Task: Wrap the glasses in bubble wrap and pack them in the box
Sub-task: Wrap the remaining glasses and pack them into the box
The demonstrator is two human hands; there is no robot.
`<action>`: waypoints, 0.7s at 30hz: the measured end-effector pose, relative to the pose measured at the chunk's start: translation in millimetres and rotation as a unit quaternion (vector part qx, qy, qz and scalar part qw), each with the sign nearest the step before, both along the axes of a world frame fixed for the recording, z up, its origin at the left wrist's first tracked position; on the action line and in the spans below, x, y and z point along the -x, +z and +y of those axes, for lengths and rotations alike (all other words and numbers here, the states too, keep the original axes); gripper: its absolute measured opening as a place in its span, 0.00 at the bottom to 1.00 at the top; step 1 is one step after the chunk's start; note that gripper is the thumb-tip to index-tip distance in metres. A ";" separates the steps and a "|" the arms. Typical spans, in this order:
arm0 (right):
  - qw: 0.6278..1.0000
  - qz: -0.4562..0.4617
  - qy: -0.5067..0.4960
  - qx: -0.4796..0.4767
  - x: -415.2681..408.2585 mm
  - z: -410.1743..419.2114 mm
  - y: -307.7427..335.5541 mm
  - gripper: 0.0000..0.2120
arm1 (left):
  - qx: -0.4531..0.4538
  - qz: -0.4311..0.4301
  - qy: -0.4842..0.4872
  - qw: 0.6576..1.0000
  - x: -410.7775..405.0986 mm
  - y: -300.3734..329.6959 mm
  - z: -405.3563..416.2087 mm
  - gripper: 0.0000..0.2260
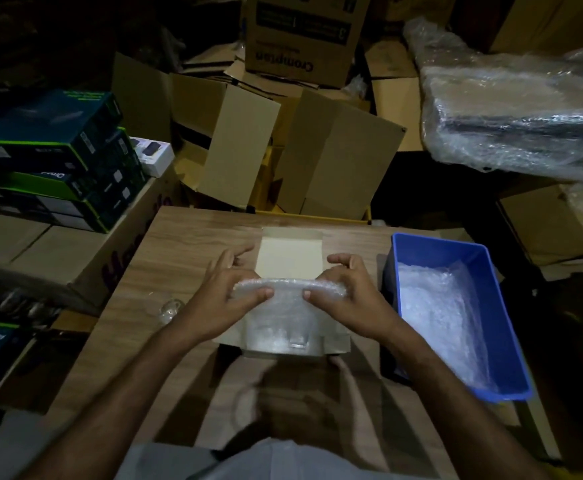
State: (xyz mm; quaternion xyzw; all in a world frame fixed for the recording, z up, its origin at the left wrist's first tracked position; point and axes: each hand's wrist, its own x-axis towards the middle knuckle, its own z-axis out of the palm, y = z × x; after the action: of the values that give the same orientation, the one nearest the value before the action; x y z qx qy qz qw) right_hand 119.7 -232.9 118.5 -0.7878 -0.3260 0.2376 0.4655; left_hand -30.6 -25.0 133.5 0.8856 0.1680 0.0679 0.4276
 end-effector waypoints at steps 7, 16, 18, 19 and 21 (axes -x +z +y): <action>0.959 0.240 -0.068 -0.133 13.5 10.1 -1.0 0.11 | 0.272 -0.008 0.096 0.958 -2.7 -11.5 -9.6 0.23; 0.947 0.300 -0.056 -0.102 8.8 0.9 -16.8 0.32 | 0.361 0.044 0.048 0.930 10.4 -22.1 1.4 0.29; 0.953 0.280 -0.038 -0.114 9.6 -1.7 -15.5 0.42 | 0.349 0.017 0.077 0.934 9.9 -20.6 -3.5 0.36; 0.956 0.260 -0.022 -0.131 10.6 -3.7 -15.2 0.44 | 0.347 -0.001 0.082 0.934 10.0 -21.6 -4.7 0.36; 0.964 0.224 0.021 -0.141 10.9 -6.6 -15.3 0.43 | 0.335 -0.031 0.078 0.939 9.7 -26.7 -4.8 0.32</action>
State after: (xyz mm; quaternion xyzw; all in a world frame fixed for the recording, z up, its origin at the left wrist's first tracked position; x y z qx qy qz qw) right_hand 108.8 -239.4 103.2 -0.6337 -0.2601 0.3699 0.6277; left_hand -40.3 -29.8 106.8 0.6728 0.2357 0.0682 0.6979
